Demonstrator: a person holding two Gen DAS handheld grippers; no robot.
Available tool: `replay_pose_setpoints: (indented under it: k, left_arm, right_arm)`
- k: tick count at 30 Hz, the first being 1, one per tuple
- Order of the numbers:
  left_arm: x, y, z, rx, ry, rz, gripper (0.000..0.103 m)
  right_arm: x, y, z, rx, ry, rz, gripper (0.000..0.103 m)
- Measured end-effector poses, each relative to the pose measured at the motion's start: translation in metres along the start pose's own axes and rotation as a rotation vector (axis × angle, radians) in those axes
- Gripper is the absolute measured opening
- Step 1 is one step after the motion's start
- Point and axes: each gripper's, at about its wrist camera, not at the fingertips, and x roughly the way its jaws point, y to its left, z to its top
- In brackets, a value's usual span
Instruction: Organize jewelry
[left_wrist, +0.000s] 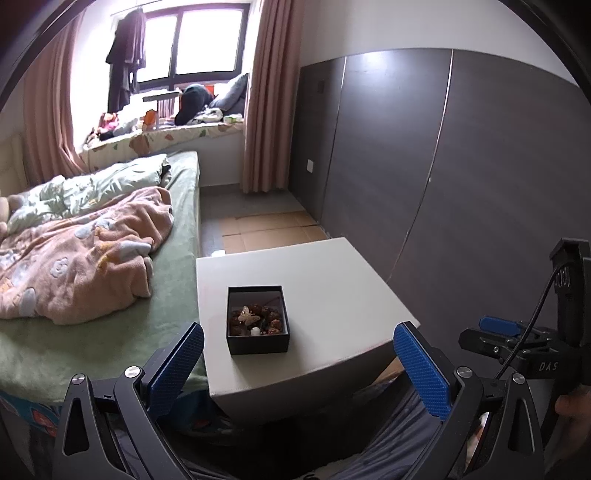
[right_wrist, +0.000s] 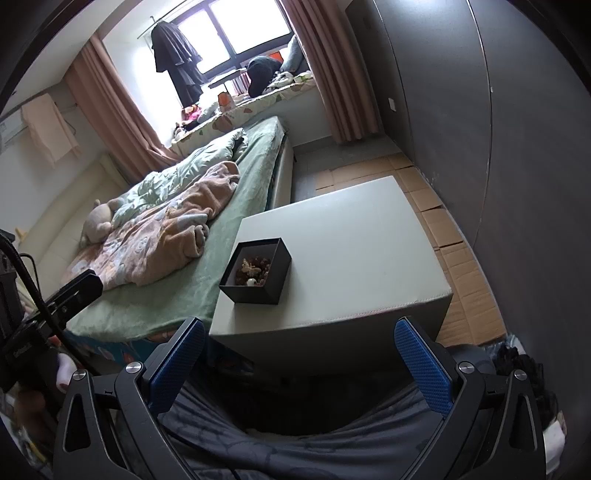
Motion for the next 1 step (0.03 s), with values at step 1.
replay_pose_setpoints:
  k: [1]
  left_arm:
    - [0.0003,-0.0007,0.0000,0.002,0.003,-0.004,0.103]
  right_arm:
    - [0.0004,0.0003,0.0007,0.001,0.001,0.000,0.103]
